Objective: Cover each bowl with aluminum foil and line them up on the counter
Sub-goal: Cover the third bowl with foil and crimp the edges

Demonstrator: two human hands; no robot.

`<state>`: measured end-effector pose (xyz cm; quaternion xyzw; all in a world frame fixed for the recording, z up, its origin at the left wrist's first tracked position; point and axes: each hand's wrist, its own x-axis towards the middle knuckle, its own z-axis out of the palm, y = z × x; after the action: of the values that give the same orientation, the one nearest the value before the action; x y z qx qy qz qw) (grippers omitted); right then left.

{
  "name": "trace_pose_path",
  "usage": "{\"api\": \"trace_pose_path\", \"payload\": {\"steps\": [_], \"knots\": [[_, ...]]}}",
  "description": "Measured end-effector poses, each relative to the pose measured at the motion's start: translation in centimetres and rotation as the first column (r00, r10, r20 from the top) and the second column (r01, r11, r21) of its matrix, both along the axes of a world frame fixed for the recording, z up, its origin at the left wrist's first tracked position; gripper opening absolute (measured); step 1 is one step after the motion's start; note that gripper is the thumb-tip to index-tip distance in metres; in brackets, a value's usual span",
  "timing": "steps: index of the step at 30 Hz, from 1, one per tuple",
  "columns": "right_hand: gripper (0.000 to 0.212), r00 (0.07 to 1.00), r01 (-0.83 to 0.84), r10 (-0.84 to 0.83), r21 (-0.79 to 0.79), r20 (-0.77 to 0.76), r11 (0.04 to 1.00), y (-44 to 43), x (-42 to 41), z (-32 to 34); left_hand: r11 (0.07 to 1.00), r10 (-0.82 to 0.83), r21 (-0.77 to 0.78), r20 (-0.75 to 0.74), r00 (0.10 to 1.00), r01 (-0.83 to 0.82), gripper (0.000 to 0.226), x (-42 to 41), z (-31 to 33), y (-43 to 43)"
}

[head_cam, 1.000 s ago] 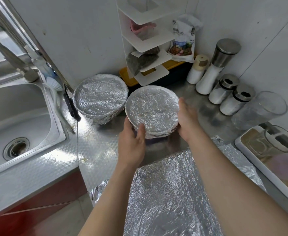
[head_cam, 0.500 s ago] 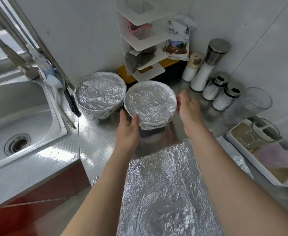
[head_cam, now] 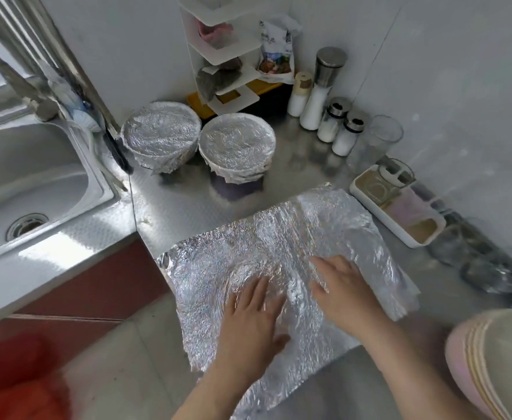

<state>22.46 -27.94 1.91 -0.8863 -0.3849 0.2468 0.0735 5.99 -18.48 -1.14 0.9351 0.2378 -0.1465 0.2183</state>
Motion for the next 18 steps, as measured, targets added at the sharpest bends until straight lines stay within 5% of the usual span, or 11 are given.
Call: {"api": "trace_pose_path", "payload": {"steps": [7,13,15,18], "knots": [[0.056,0.998,0.012,-0.023,-0.180,-0.061,0.984,-6.8,-4.1,-2.2,0.996,-0.071,0.046,-0.136,0.988,0.078,0.082,-3.4,-1.4,-6.2],[0.061,0.982,0.038,-0.049,-0.065,-0.181,0.997,-8.2,-5.6,-3.8,0.993,0.009,0.117,-0.126,0.992,0.006,0.070,-4.4,-3.6,-7.5],[0.061,0.992,0.046,-0.046,-0.006,-0.121,0.999,-8.2,-5.3,-3.1,0.990,0.039,0.142,-0.107,0.994,-0.023,0.071,-4.2,-3.5,-7.5],[0.055,0.971,0.080,-0.123,0.206,0.206,0.975,-8.9,-4.8,0.2,0.989,0.102,0.118,-0.089,0.991,-0.091,0.074,-3.8,-3.2,-7.1]]}}
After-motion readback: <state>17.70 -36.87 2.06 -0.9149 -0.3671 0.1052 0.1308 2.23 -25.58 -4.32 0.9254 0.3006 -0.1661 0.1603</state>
